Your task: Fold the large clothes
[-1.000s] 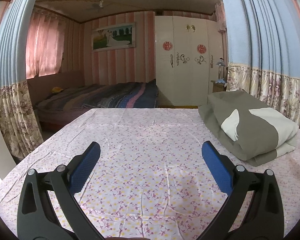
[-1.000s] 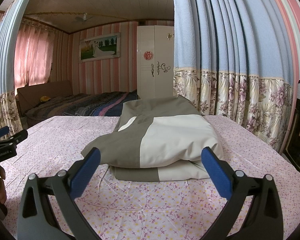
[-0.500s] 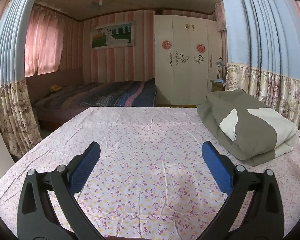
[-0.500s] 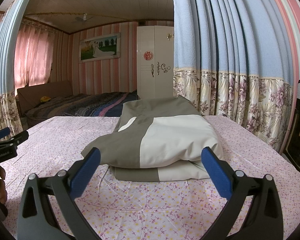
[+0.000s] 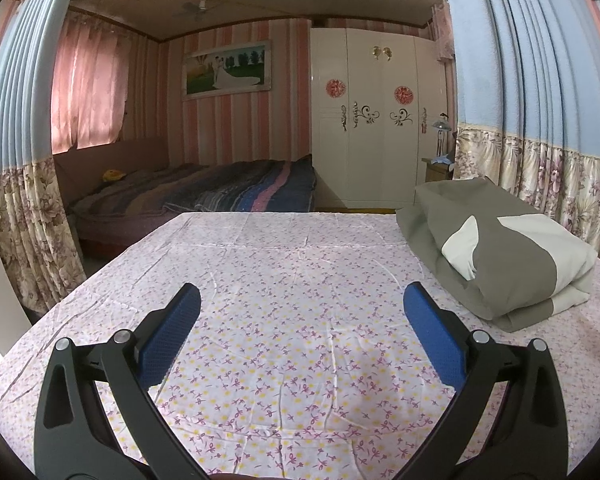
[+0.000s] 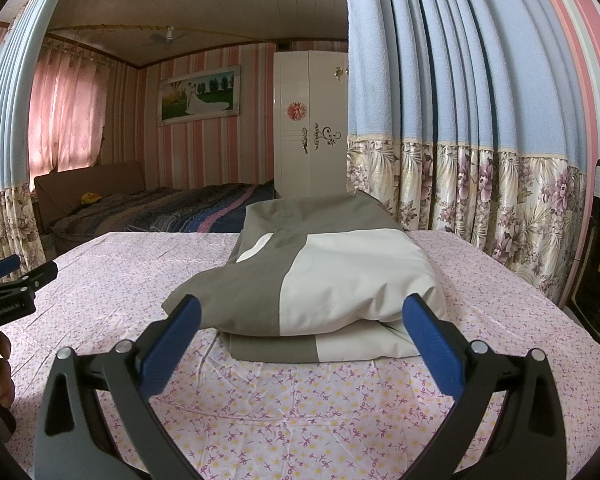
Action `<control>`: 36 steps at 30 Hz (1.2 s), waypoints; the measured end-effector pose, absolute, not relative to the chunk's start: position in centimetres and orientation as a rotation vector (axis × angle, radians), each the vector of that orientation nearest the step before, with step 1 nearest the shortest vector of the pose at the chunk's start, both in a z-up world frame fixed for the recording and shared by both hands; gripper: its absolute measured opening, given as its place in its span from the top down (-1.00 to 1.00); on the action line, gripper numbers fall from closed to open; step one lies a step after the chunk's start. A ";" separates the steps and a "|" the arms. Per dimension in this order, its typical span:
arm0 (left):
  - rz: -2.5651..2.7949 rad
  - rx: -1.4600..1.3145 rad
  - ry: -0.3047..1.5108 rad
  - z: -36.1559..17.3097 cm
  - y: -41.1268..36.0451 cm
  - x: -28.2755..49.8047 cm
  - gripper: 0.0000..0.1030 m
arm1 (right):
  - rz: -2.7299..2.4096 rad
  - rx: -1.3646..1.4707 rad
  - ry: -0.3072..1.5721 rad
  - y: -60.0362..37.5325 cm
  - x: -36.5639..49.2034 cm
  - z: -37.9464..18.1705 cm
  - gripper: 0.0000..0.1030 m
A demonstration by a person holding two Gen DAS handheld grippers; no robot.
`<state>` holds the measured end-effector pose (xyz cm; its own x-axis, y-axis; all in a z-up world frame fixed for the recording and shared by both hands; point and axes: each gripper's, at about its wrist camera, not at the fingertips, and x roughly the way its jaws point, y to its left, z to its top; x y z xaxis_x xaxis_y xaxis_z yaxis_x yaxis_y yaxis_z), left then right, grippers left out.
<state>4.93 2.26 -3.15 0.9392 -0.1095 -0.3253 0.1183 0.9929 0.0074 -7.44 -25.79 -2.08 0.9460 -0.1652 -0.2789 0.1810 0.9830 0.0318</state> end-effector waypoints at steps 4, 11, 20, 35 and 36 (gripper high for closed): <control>-0.119 0.038 0.329 -3.2 2.0 4.9 -0.94 | -0.177 0.056 0.279 -25.8 -7.4 -2.1 -0.96; -0.117 0.043 0.329 -3.2 2.0 4.9 -0.94 | -0.177 0.057 0.279 -25.8 -7.4 -2.1 -0.96; -0.110 0.042 0.329 -3.2 2.1 4.9 -0.94 | -0.176 0.057 0.279 -25.8 -7.5 -2.1 -0.96; -0.108 0.041 0.328 -3.0 2.1 5.0 -0.94 | -0.177 0.057 0.279 -25.7 -7.5 -2.1 -0.96; -0.109 0.040 0.329 -3.0 2.1 5.0 -0.94 | -0.177 0.057 0.279 -25.7 -7.5 -2.1 -0.96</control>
<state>4.97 2.09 -3.01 0.9407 -0.0999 -0.3242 0.1129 0.9934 0.0217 -7.47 -25.73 -2.07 0.9459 -0.1657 -0.2790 0.1816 0.9829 0.0319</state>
